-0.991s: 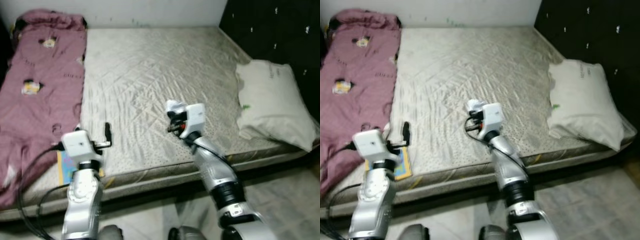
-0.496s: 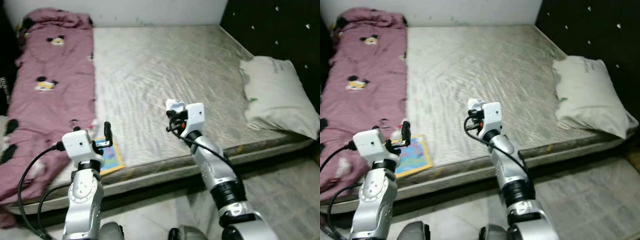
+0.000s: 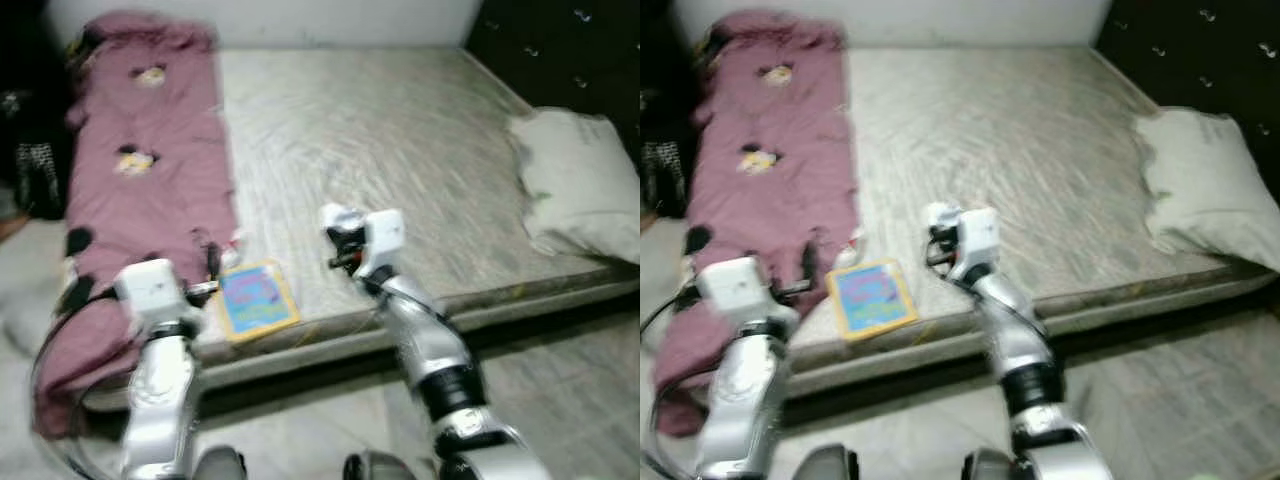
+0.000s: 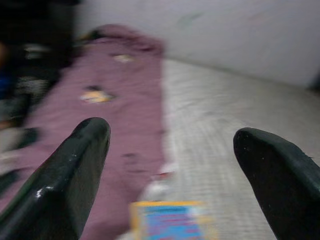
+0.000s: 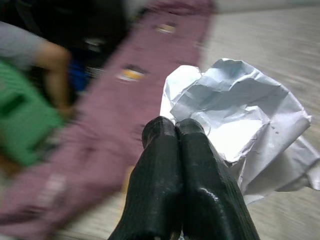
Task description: Clean up the room
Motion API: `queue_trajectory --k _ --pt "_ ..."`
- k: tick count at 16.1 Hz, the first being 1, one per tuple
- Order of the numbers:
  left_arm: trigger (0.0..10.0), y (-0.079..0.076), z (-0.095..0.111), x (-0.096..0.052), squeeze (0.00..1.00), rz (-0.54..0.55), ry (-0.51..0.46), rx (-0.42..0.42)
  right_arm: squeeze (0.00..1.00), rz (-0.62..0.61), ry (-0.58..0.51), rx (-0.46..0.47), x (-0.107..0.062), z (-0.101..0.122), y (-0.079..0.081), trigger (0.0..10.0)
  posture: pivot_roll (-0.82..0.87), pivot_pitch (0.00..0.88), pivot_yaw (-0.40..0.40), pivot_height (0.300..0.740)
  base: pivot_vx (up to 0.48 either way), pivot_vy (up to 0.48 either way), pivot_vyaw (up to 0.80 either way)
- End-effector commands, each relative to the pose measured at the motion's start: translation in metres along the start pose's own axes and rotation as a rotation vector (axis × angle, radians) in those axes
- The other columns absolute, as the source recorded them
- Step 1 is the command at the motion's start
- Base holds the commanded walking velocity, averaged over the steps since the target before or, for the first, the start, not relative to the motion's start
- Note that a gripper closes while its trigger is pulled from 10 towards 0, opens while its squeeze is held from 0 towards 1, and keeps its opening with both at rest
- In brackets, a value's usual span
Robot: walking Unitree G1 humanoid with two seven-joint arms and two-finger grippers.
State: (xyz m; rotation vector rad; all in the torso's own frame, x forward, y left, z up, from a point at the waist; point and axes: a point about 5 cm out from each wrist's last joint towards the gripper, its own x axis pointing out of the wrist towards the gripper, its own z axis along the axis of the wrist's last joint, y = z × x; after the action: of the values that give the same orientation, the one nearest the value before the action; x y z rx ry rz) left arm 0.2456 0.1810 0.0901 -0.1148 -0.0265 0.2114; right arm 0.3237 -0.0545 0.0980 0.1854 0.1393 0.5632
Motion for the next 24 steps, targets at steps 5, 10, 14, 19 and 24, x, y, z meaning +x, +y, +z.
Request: queue_trajectory --k 5,10,14,19,24 --pt "10.0 -0.002 0.006 0.003 0.0 0.018 -0.037 0.056 0.0 0.088 -0.043 -0.18 -0.005 0.008 0.002 10.0 -0.05 0.07 -0.056 0.74 0.0 0.454 0.0" --pt "10.0 0.01 0.004 0.002 0.0 0.046 0.007 0.053 0.0 0.014 -0.058 -0.26 -0.003 0.01 -0.003 10.0 -0.04 0.067 -0.052 0.74 0.0 0.0 0.0" --pt "10.0 0.024 0.004 -0.002 0.0 0.121 -0.001 0.108 0.0 -0.063 -0.044 -0.112 -0.007 0.012 -0.023 10.0 -0.04 0.071 -0.051 0.74 0.0 0.0 0.0" --pt "10.0 0.013 0.001 -0.001 0.0 0.066 0.034 0.064 0.0 0.044 -0.017 -0.173 -0.004 0.005 -0.006 10.0 -0.03 0.068 -0.05 0.74 0.0 0.0 0.0" --pt "10.0 0.015 0.0 -0.001 0.0 0.076 0.032 0.085 0.0 -0.02 -0.026 -0.213 -0.003 0.007 -0.013 10.0 -0.03 0.069 -0.054 0.74 0.0 0.0 0.0"
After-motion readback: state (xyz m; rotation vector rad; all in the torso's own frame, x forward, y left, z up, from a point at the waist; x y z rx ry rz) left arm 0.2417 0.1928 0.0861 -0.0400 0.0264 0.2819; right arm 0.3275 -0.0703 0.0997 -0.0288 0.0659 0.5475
